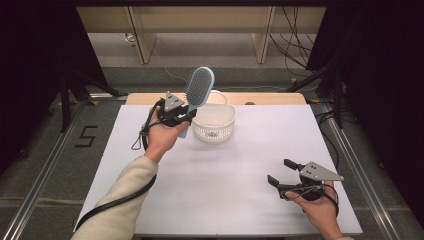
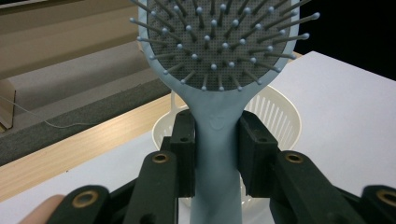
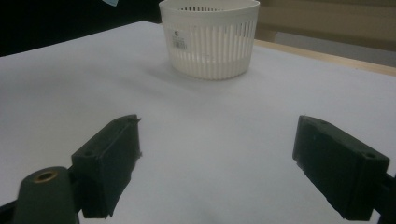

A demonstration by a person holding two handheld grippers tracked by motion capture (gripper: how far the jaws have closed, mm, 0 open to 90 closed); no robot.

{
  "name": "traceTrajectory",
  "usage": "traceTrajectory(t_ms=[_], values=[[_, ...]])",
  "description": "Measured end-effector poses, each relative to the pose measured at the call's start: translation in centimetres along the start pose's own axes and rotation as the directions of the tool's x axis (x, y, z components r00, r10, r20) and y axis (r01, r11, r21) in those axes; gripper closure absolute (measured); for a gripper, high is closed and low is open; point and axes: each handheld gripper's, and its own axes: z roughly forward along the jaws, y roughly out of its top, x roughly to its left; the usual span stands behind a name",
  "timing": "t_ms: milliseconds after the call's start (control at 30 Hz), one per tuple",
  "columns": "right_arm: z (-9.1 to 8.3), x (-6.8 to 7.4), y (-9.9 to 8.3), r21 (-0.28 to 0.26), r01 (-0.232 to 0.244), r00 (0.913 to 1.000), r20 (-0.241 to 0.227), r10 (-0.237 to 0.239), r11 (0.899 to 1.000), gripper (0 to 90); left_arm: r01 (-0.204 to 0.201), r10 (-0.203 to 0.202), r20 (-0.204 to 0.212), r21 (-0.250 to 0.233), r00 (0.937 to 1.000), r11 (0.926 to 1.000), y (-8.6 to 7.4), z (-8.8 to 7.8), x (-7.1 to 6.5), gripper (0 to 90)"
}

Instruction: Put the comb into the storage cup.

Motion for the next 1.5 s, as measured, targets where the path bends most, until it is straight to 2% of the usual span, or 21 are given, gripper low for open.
traceTrajectory(t_ms=[500, 833, 1500], values=[[-0.03, 0.00, 0.00, 0.000, 0.000, 1.0000, 0.000, 0.000, 1.000, 15.7, -0.014, 0.014, 0.003, 0.001, 0.9999, 0.9999, 0.21, 0.35, -0.24, 70.1], [-0.03, 0.01, -0.01, 0.000, 0.000, 1.0000, 0.000, 0.000, 1.000, 15.8, -0.016, 0.016, -0.019, 0.001, 0.9997, 0.9999, 0.34, 0.48, -0.24, 70.1], [-0.05, 0.02, 0.00, -0.002, 0.000, 1.0000, 0.001, 0.000, 1.000, 15.7, -0.011, 0.011, -0.003, -0.012, 0.9999, 0.9999, 0.80, 0.85, -0.41, 70.0]])
